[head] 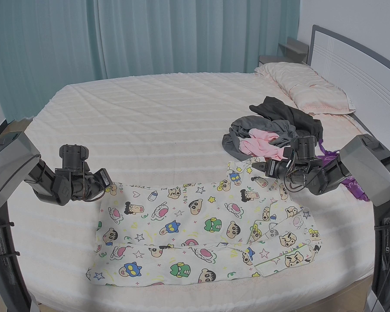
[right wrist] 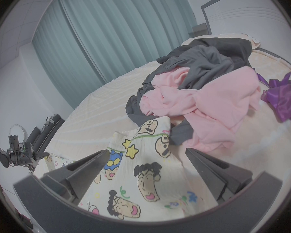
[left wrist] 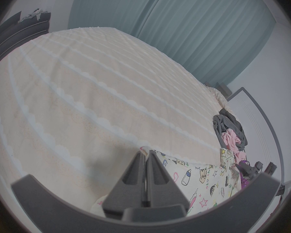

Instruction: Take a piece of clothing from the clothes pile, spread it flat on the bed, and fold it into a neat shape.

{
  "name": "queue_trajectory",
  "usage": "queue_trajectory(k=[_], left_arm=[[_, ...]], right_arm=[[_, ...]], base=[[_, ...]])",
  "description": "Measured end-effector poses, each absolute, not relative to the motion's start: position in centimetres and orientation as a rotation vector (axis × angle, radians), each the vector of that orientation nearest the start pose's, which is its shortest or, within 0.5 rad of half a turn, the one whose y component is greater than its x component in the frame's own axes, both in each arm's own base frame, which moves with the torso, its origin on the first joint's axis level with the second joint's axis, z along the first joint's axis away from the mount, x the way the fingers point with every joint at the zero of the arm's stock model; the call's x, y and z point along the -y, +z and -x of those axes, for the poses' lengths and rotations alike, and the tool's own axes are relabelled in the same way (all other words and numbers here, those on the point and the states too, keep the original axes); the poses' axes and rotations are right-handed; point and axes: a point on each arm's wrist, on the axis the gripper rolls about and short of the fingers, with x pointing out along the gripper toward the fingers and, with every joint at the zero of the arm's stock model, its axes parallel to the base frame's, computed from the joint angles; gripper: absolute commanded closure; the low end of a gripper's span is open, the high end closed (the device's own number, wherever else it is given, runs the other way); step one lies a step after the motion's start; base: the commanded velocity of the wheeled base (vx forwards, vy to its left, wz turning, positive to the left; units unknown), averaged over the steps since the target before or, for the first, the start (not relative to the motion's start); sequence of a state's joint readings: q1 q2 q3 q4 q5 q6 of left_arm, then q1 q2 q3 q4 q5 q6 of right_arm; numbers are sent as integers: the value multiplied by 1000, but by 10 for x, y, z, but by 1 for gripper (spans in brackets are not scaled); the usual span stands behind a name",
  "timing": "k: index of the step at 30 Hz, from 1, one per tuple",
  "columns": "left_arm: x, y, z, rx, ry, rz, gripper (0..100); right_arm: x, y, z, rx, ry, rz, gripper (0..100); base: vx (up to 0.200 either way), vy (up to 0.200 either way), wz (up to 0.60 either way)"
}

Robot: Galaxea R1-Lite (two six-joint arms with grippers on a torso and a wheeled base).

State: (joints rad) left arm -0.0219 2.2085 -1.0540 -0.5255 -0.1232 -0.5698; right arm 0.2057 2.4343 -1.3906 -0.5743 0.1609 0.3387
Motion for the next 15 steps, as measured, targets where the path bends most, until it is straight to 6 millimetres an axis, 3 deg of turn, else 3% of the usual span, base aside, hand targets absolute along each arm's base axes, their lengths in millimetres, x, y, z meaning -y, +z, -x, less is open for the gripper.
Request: queue_trajectory(k=[7, 8, 15], left_arm=[[13, 54, -399, -651, 40, 581, 100], [13, 54, -398, -651, 40, 581, 100], [12, 56, -397, -648, 40, 581, 100]], right_arm=[[-106, 28, -479, -514, 269, -296, 0], [-107, 26, -481, -517, 267, -294, 100], [-113, 20, -487, -539, 264, -288, 100]], base=[[0, 0, 0], [0, 0, 0], [0, 0, 0]])
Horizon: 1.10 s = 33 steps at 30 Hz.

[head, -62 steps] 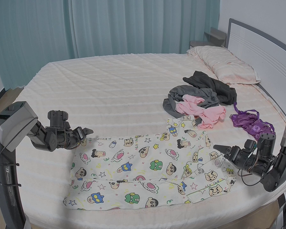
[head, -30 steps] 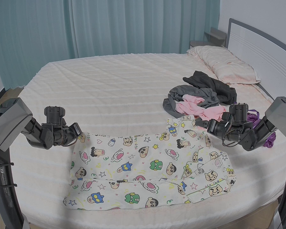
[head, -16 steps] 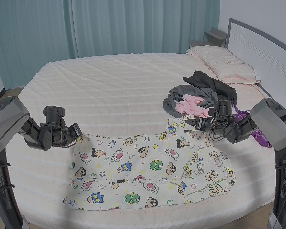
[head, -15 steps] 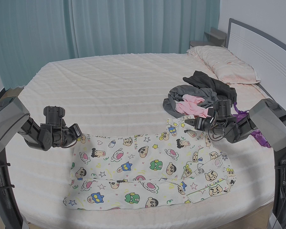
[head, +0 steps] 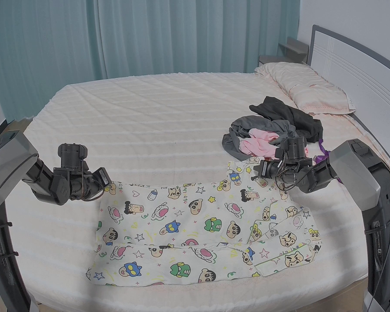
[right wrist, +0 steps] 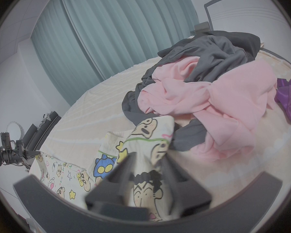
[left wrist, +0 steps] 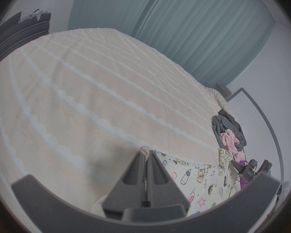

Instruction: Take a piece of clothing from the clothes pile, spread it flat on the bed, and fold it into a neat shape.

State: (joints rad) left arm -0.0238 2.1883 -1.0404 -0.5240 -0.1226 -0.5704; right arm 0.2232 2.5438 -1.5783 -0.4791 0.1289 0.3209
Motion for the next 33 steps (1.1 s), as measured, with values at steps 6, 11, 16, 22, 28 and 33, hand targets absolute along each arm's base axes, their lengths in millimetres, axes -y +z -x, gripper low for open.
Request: queue_trajectory(k=[6, 11, 16, 22, 28, 33], left_arm=[[12, 57, -397, -645, 44, 581, 100], [11, 60, -395, -646, 46, 581, 100], [10, 66, -392, -634, 45, 582, 100], [5, 71, -391, -619, 54, 587, 100], [2, 70, -392, -618, 60, 589, 100], [2, 68, -394, -620, 62, 589, 100]], right_arm=[[-110, 23, -487, -529, 257, -296, 100], [-105, 35, -485, -511, 253, -305, 100], [-102, 56, -481, -478, 263, -314, 100], [-98, 69, -482, -445, 260, -318, 100], [-91, 65, -489, -441, 240, -345, 0], [-84, 58, -487, -472, 255, -357, 0]], base=[[0, 0, 0], [0, 0, 0], [0, 0, 0], [0, 0, 0], [0, 0, 0], [0, 0, 0]])
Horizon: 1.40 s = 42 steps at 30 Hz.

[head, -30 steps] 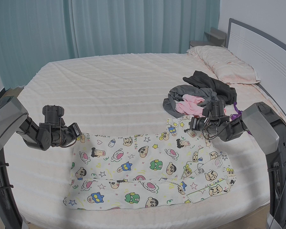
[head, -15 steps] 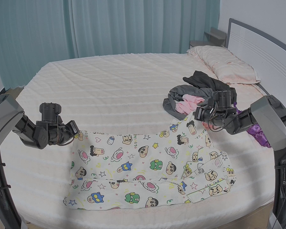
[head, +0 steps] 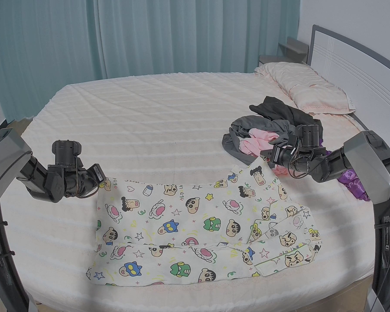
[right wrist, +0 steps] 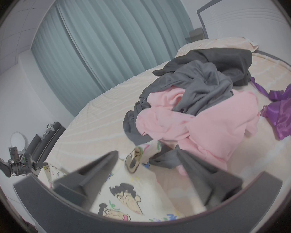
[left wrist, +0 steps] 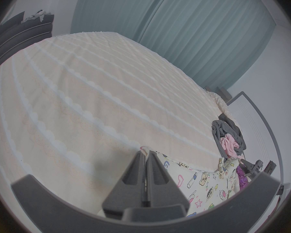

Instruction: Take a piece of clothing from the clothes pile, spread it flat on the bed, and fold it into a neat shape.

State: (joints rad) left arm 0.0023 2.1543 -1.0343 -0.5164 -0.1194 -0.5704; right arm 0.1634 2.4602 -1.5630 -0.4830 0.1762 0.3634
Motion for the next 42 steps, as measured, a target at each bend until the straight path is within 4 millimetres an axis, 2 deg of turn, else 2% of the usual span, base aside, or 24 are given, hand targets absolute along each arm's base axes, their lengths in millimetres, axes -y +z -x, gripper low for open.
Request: queue_trajectory(k=[8, 14, 19, 28, 29, 37, 42], left_arm=[[2, 66, -395, -624, 63, 589, 100], [2, 65, -394, -626, 62, 589, 100], [2, 65, -394, -627, 63, 590, 100], [3, 64, -394, -632, 60, 592, 100], [3, 64, -394, -633, 60, 592, 100], [3, 60, -392, -667, 70, 592, 100], [2, 61, -393, -667, 71, 593, 100]], right_arm=[[-66, 57, -475, -532, 325, -370, 0], [-57, 46, -461, -587, 412, -296, 0], [-55, 35, -457, -607, 442, -236, 0], [-64, 26, -457, -624, 497, -240, 0], [-64, 25, -457, -622, 501, -239, 100], [-67, 18, -460, -624, 504, -245, 100], [-61, 21, -458, -624, 497, -254, 100]], base=[[0, 0, 0], [0, 0, 0], [0, 0, 0], [0, 0, 0], [0, 0, 0], [0, 0, 0], [0, 0, 0]])
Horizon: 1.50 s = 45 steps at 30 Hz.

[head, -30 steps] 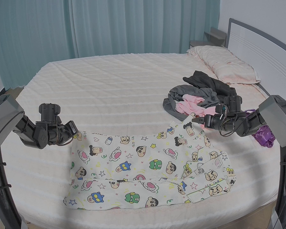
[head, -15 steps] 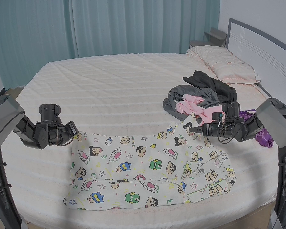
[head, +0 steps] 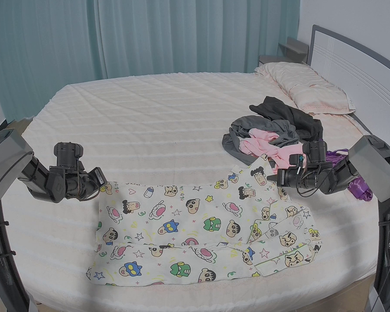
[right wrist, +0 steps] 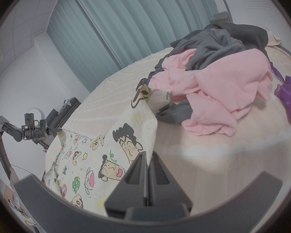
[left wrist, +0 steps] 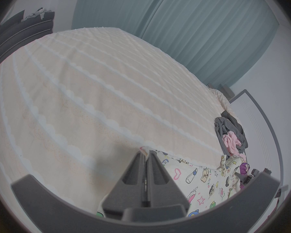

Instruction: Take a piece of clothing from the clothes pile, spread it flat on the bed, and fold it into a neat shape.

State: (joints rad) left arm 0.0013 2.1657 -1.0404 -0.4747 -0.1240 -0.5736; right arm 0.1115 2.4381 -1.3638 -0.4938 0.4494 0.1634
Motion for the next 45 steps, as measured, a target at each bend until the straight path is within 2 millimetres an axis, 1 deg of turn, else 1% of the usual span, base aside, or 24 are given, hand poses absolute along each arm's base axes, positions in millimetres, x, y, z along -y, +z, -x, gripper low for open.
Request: queue_trajectory(k=[8, 13, 18, 24, 30, 37, 45], left_arm=[[2, 65, -393, -658, 68, 593, 100], [2, 70, -390, -649, 67, 591, 100], [2, 76, -388, -634, 61, 593, 100], [1, 82, -388, -618, 56, 594, 100], [0, 87, -390, -598, 52, 596, 100], [-5, 89, -391, -584, 61, 600, 100], [-9, 87, -388, -594, 74, 602, 100]], right_arm=[[-50, 31, -444, -636, 532, -281, 100], [-38, 43, -433, -621, 548, -312, 100], [-31, 55, -428, -582, 559, -360, 100], [-28, 65, -427, -525, 562, -388, 100], [-27, 68, -428, -512, 563, -391, 100], [-28, 70, -433, -495, 557, -386, 100], [-31, 66, -435, -502, 559, -384, 100]], base=[[0, 0, 0], [0, 0, 0], [0, 0, 0], [0, 0, 0], [0, 0, 0], [0, 0, 0], [0, 0, 0]])
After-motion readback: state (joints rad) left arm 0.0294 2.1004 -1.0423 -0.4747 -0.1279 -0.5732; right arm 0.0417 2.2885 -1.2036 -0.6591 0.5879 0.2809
